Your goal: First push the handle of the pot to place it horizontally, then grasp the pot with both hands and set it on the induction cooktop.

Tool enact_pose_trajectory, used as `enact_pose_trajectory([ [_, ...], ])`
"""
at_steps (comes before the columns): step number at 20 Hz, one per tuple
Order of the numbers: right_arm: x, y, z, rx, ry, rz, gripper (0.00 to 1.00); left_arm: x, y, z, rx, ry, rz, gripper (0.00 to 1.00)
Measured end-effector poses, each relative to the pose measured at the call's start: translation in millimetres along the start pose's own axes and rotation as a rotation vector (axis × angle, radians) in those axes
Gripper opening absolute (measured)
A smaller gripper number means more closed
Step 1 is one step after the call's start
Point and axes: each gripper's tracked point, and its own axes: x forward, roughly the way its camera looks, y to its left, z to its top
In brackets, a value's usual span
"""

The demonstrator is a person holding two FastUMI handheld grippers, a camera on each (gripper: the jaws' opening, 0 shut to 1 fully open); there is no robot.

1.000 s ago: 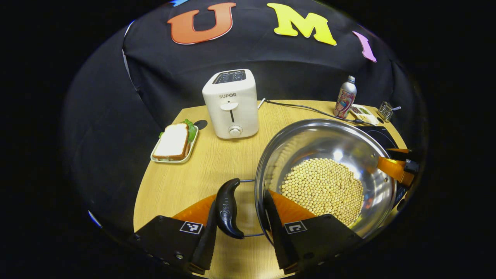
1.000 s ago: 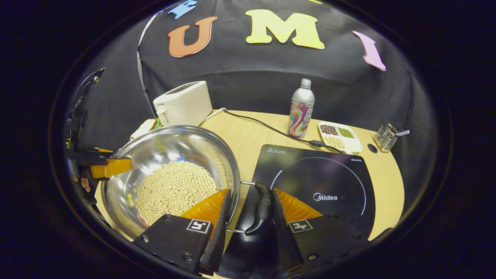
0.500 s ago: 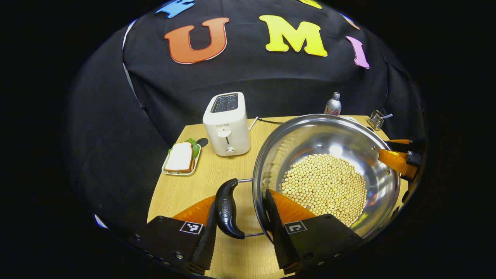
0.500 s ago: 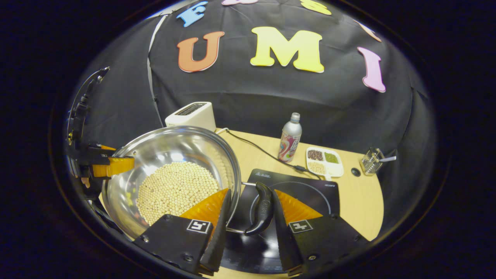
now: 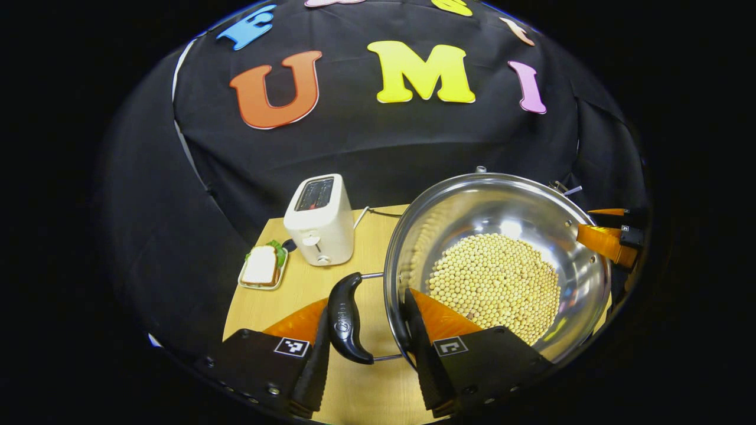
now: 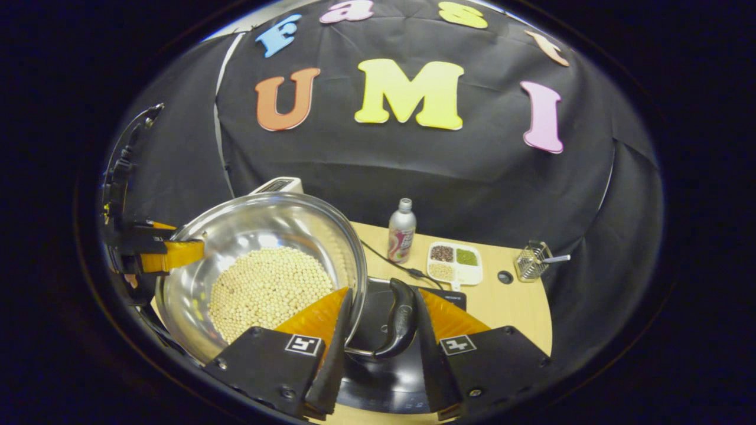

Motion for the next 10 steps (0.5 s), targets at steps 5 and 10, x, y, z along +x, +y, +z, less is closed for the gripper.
enact_pose_trajectory([
  [5,-7,-58,4,0.000,-0.008,-0.055,0.56,13,-52,22,-0.005,-0.014,-0.035,0.61],
  [10,-3,-106,-8,0.013,0.001,-0.088,0.56,33,-96,31,0.003,-0.019,-0.067,0.61],
])
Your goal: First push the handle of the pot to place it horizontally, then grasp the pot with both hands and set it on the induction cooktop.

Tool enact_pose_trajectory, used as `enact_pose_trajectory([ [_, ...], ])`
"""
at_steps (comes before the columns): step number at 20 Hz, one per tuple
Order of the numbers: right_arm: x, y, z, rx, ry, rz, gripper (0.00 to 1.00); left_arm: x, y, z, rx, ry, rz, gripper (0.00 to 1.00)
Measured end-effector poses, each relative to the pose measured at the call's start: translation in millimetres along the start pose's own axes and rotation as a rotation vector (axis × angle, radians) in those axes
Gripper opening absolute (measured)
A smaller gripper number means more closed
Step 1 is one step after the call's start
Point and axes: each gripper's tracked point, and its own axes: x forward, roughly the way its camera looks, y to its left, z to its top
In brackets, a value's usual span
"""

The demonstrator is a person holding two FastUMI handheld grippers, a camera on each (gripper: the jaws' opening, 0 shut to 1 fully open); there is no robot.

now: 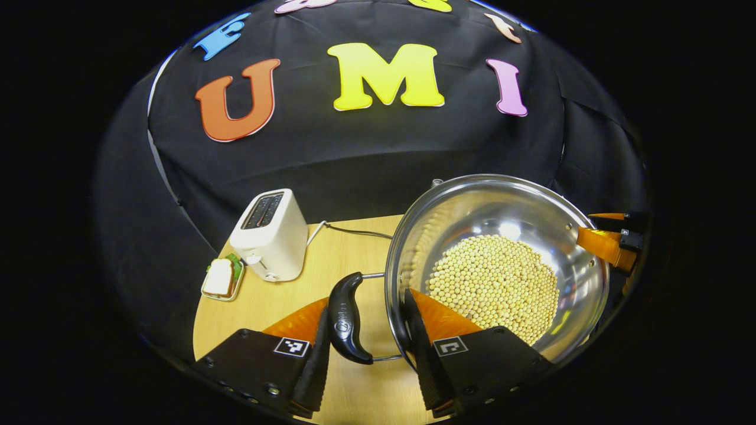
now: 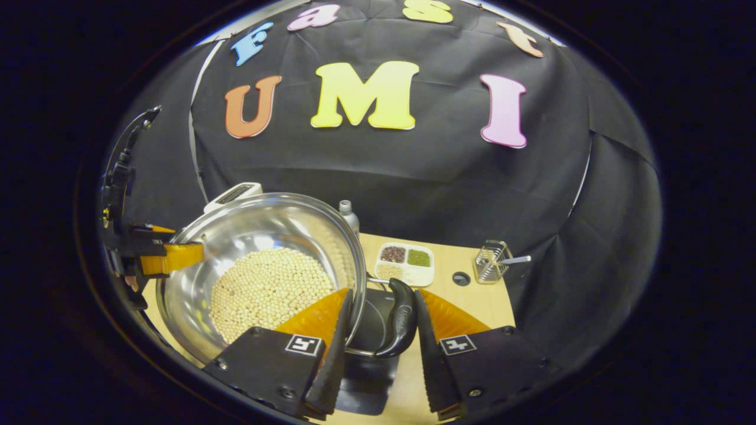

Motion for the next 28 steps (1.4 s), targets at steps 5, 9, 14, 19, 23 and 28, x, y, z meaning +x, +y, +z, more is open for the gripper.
enact_pose_trajectory([
  [5,22,-28,-26,0.000,0.040,-0.008,0.57,26,-27,-11,0.016,0.046,-0.013,0.61],
  [9,45,-42,-47,0.028,0.069,-0.020,0.57,51,-40,-23,0.004,0.071,-0.020,0.61],
  [14,78,-49,-85,0.034,0.126,-0.025,0.57,83,-55,-43,0.019,0.098,-0.013,0.61],
  [19,101,-46,-112,0.055,0.175,-0.027,0.59,109,-52,-71,-0.017,0.134,-0.024,0.61],
  [23,105,-46,-114,-0.007,0.117,-0.077,0.66,108,-51,-71,-0.016,0.092,-0.044,0.66],
  [28,104,-42,-118,-0.116,0.099,-0.150,0.81,109,-55,-75,0.061,0.066,0.005,0.92],
])
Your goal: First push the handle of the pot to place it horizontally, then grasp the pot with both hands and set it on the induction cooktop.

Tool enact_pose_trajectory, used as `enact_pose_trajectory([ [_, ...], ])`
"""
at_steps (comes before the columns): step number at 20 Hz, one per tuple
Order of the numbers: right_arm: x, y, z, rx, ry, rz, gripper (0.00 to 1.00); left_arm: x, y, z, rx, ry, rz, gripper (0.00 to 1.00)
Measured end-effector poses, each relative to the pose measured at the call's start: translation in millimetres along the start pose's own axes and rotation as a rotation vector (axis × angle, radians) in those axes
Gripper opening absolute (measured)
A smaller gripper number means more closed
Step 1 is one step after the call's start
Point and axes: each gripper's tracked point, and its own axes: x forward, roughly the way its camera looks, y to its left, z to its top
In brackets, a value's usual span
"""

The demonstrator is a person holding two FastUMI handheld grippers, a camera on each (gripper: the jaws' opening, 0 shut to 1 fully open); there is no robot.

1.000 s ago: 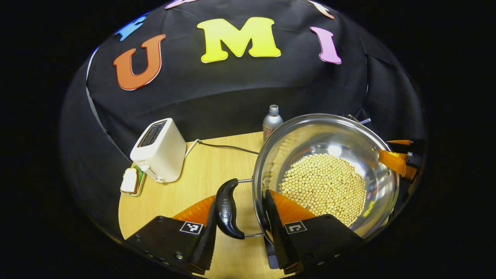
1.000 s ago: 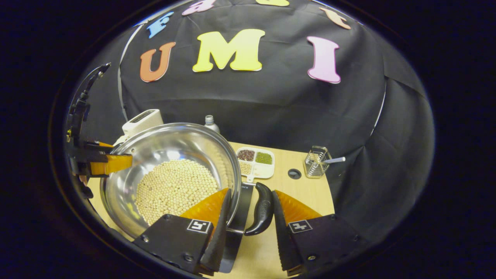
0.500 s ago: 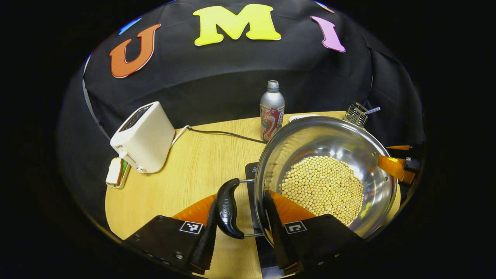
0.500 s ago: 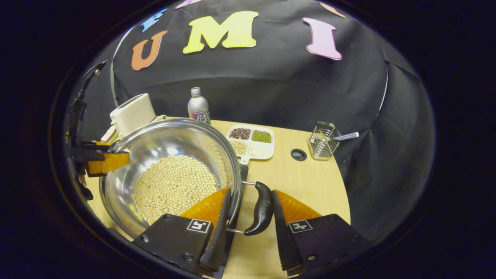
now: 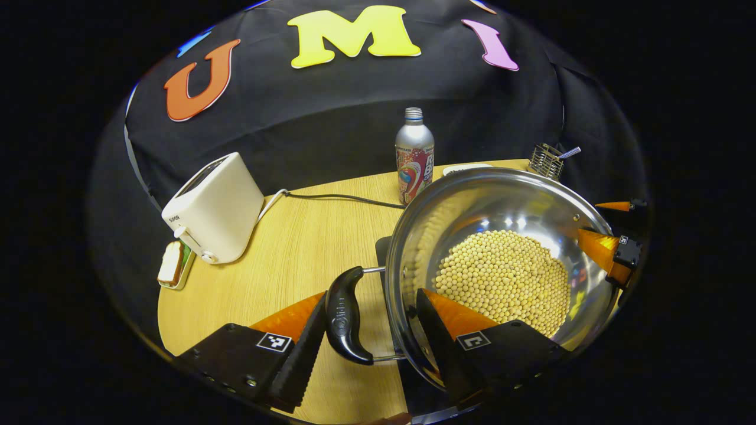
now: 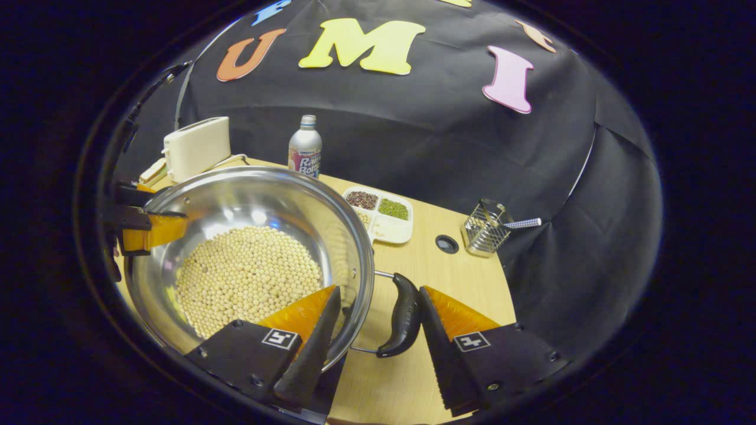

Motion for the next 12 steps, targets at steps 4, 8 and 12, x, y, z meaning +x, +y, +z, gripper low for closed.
enact_pose_trajectory([
  [4,-4,2,0,0.054,-0.019,0.010,0.86,-12,3,7,-0.060,-0.045,-0.002,0.93],
  [8,-21,-15,12,0.119,-0.129,-0.039,0.87,-35,10,17,-0.093,-0.099,0.009,0.95],
  [12,-50,-16,12,0.188,-0.191,-0.014,0.95,-73,16,32,-0.161,-0.212,0.016,0.95],
])
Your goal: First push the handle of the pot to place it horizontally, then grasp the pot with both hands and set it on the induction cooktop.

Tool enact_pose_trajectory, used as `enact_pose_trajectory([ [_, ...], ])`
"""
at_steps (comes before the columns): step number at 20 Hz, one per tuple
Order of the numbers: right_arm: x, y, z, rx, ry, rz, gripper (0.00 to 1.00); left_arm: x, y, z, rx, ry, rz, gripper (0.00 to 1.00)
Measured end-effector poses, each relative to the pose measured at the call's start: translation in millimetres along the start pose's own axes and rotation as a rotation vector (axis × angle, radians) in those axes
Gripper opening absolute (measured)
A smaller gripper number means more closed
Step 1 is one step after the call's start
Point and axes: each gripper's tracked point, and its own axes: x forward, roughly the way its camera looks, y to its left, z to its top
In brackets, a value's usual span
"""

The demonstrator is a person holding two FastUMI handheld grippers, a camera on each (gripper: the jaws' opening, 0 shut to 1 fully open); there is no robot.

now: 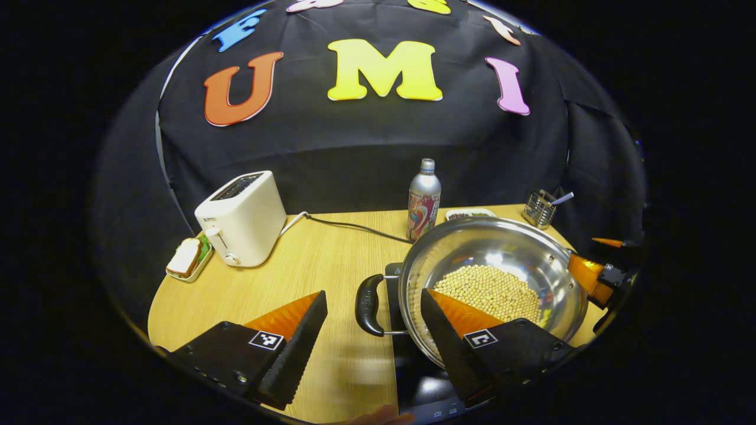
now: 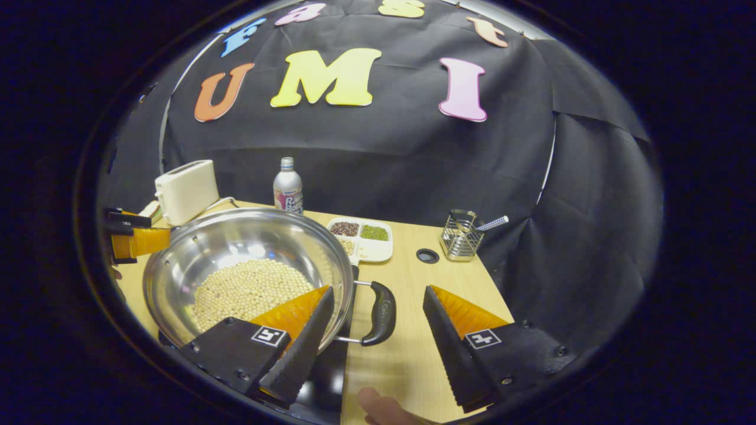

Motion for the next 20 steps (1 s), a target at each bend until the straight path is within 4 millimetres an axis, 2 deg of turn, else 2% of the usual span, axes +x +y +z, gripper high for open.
enact_pose_trajectory([
  [1,-9,-1,2,0.010,-0.015,0.002,0.99,-11,0,5,-0.008,-0.028,0.001,0.95],
  [2,-19,-3,4,0.016,-0.032,0.005,0.95,-22,-1,9,-0.010,-0.050,0.002,0.95],
  [5,-51,-7,12,0.036,-0.085,0.003,0.98,-55,-5,15,-0.011,-0.112,0.024,0.97],
  [6,-62,-6,11,0.047,-0.092,0.008,0.95,-67,-5,16,-0.014,-0.135,0.036,0.98],
  [7,-73,-6,11,0.060,-0.103,0.016,0.98,-76,-2,14,-0.014,-0.159,0.046,0.97],
  [10,-108,-13,9,0.072,-0.147,0.004,0.95,-109,-4,17,-0.014,-0.234,0.078,0.97],
  [15,-175,-18,11,0.115,-0.233,0.010,0.99,-169,-19,18,-0.017,-0.336,0.076,0.97],
  [17,-202,-25,13,0.129,-0.280,-0.001,0.96,-192,-24,14,-0.009,-0.369,0.071,0.96],
  [20,-240,-39,17,0.134,-0.345,-0.054,0.98,-223,-21,13,0.015,-0.407,0.114,0.96],
])
